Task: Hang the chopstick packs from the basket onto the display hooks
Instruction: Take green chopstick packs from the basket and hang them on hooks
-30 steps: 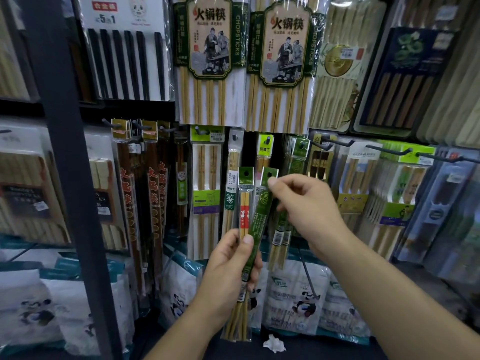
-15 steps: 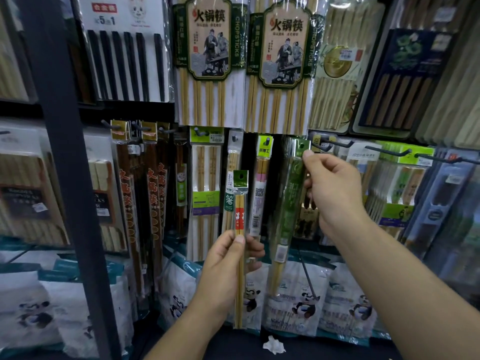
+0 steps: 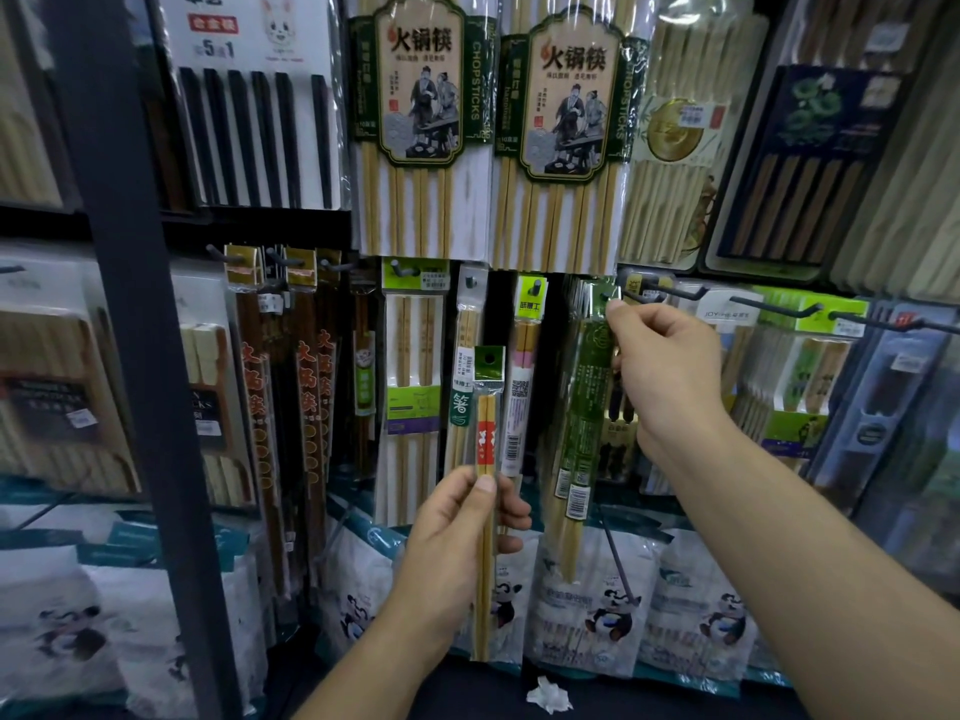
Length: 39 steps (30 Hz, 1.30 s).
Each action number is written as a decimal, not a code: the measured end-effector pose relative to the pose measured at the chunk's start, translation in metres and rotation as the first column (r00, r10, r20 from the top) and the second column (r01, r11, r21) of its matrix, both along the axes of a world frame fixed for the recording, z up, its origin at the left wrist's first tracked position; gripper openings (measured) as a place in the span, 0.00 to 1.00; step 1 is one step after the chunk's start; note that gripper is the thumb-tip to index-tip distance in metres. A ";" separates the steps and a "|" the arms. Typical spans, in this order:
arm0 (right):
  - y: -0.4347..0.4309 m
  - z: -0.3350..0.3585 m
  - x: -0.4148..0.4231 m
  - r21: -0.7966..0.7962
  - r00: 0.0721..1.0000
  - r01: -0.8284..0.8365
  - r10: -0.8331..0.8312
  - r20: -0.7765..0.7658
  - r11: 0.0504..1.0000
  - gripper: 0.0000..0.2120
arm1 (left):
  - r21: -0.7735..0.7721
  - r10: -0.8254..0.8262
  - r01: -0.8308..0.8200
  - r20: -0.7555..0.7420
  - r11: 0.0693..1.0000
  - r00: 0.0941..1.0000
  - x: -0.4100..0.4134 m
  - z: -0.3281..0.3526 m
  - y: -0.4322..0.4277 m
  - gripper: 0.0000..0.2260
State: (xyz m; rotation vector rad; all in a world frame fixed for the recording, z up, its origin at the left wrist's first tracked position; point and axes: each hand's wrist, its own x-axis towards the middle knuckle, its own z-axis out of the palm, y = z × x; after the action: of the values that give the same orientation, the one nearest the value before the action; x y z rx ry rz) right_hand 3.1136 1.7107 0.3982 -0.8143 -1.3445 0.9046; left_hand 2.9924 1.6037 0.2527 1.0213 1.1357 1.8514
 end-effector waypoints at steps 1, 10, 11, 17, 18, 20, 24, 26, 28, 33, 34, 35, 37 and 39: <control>0.001 -0.001 0.000 0.004 1.000 0.000 0.000 -0.001 1.000 0.17 | 0.000 -0.001 0.001 -0.004 1.000 1.000 0.000 0.000 0.000 0.14; 0.014 -0.011 0.000 0.032 1.000 0.019 -0.019 0.017 0.999 0.17 | -0.005 0.001 -0.002 -0.093 1.000 0.996 -0.002 0.004 0.000 0.13; 0.014 -0.012 0.001 0.027 1.000 0.021 -0.021 0.019 0.999 0.15 | -0.003 0.004 -0.004 -0.117 1.000 0.993 -0.002 0.006 0.000 0.12; 0.000 -0.022 0.014 0.086 0.997 -0.021 0.015 0.071 0.996 0.10 | 0.046 0.009 0.000 -0.187 0.999 0.982 0.000 0.021 0.009 0.12; -0.004 -0.022 0.015 0.109 0.993 -0.068 0.056 0.108 0.992 0.10 | 0.052 0.009 0.002 -0.206 0.999 0.979 0.003 0.024 0.012 0.13; -0.010 -0.021 0.016 0.144 0.977 -0.153 0.128 0.170 0.978 0.10 | 0.068 0.012 0.006 -0.261 0.998 0.965 0.008 0.031 0.017 0.14; -0.008 -0.014 0.017 0.146 0.971 -0.192 0.167 0.169 0.971 0.10 | 0.088 0.027 0.006 -0.370 0.996 0.929 0.018 0.048 0.028 0.18; -0.004 -0.011 0.018 0.141 0.974 -0.186 0.164 0.155 0.972 0.11 | 0.085 0.033 0.002 -0.407 0.996 0.913 0.019 0.057 0.033 0.18; 0.000 -0.007 0.018 0.140 0.979 -0.170 0.152 0.133 0.975 0.11 | 0.071 0.039 -0.008 -0.447 0.997 0.894 0.021 0.063 0.038 0.18; 0.011 0.000 0.017 0.076 0.994 -0.093 0.088 0.066 0.993 0.14 | 0.046 0.031 -0.011 -0.477 0.999 0.878 0.026 0.071 0.046 0.05; 0.013 0.001 0.016 0.061 0.995 -0.086 0.082 0.059 0.994 0.14 | 0.039 0.029 -0.012 -0.477 0.999 0.879 0.026 0.070 0.047 0.05; 0.014 0.002 0.016 0.051 0.995 -0.083 0.080 0.057 0.995 0.14 | 0.036 0.027 -0.012 -0.476 0.999 0.879 0.027 0.070 0.047 0.05; 0.015 0.002 0.015 0.051 0.995 -0.078 0.075 0.066 0.996 0.15 | 0.032 0.029 -0.015 -0.484 0.999 0.874 0.028 0.068 0.047 0.04; 0.017 0.001 0.013 0.062 0.994 -0.074 0.069 0.080 0.995 0.17 | 0.028 0.027 -0.015 -0.489 0.999 0.872 0.030 0.067 0.046 0.04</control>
State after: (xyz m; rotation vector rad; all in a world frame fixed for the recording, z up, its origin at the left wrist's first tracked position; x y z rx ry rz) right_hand 3.1270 1.7273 0.3992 -0.7625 -1.4717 0.8880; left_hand 3.0219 1.6499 0.3197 1.5573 1.4169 1.6658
